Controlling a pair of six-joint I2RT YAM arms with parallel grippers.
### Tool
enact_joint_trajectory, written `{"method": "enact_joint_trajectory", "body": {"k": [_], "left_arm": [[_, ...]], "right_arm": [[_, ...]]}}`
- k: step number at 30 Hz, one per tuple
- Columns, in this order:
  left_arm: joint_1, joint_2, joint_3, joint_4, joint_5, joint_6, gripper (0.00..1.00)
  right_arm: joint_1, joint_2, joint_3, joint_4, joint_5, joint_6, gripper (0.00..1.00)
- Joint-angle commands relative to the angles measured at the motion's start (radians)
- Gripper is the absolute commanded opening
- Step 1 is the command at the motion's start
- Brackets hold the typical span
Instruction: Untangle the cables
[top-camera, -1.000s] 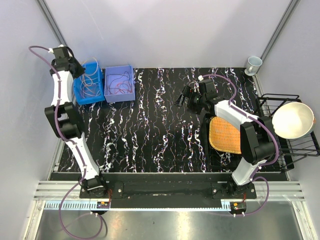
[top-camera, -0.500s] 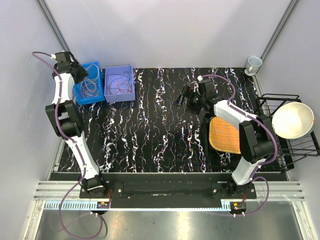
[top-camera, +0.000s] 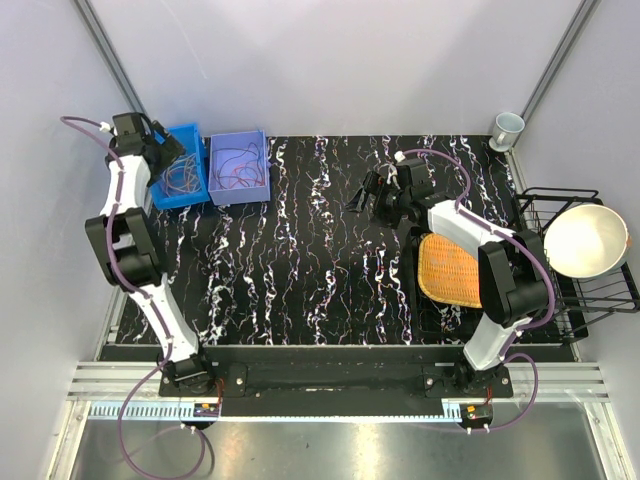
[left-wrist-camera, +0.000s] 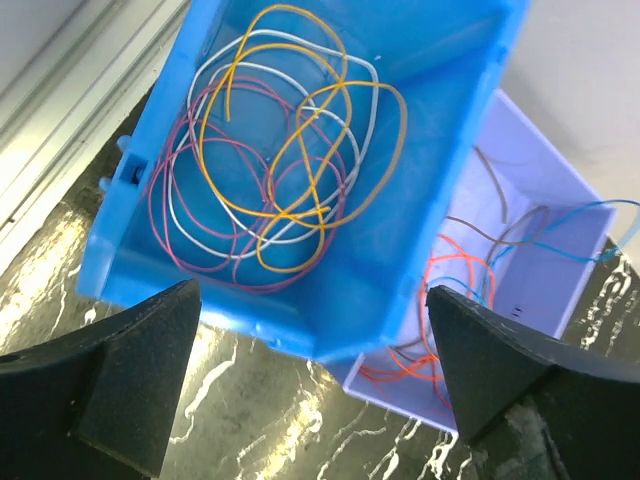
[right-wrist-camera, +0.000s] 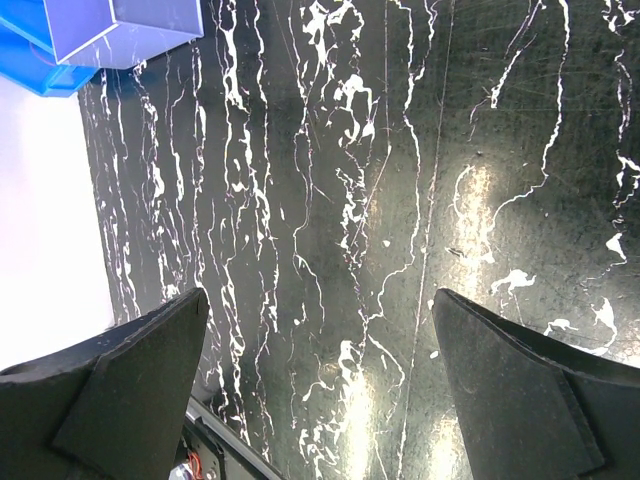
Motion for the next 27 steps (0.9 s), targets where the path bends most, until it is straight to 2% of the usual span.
{"method": "enact_joint_trajectory", "body": {"k": [1,5,7,10,12,14,20,25,26,27], "left_arm": [[-0.051,-0.132,-0.047,0.095,-0.080,0.024,0.98],[-0.114,-0.117,-0.030,0.081,-0.159,0.112,0.94],[-0.138,-0.100,-0.017,0.080,-0.169,0.152,0.88],[-0.160,-0.055,0.008,0.072,-0.198,0.213,0.87],[-0.163,-0.011,0.029,0.054,-0.217,0.242,0.87],[-0.163,0.026,0.057,0.031,-0.218,0.255,0.80],[-0.166,0.095,0.117,-0.005,-0.240,0.299,0.73],[-0.165,0.129,0.148,-0.036,-0.246,0.314,0.51],[-0.165,0.127,0.146,-0.032,-0.242,0.314,0.44],[-0.165,0.127,0.145,-0.034,-0.238,0.316,0.33]], "right_arm": [[0.001,-0.003,0.006,0.039,-0.027,0.006,1.00],[0.001,-0.011,0.004,0.041,-0.029,0.008,1.00],[0.001,-0.014,0.003,0.039,-0.028,0.005,1.00],[0.001,-0.023,0.000,0.041,-0.028,0.006,1.00],[0.001,-0.025,-0.003,0.041,-0.028,0.006,1.00],[0.001,-0.023,-0.002,0.041,-0.029,0.006,1.00],[0.001,-0.022,0.000,0.039,-0.034,0.005,1.00],[0.001,-0.011,0.004,0.039,-0.038,0.006,1.00],[0.001,-0.011,0.004,0.041,-0.038,0.006,1.00],[0.001,-0.012,0.004,0.041,-0.038,0.006,1.00]]}}
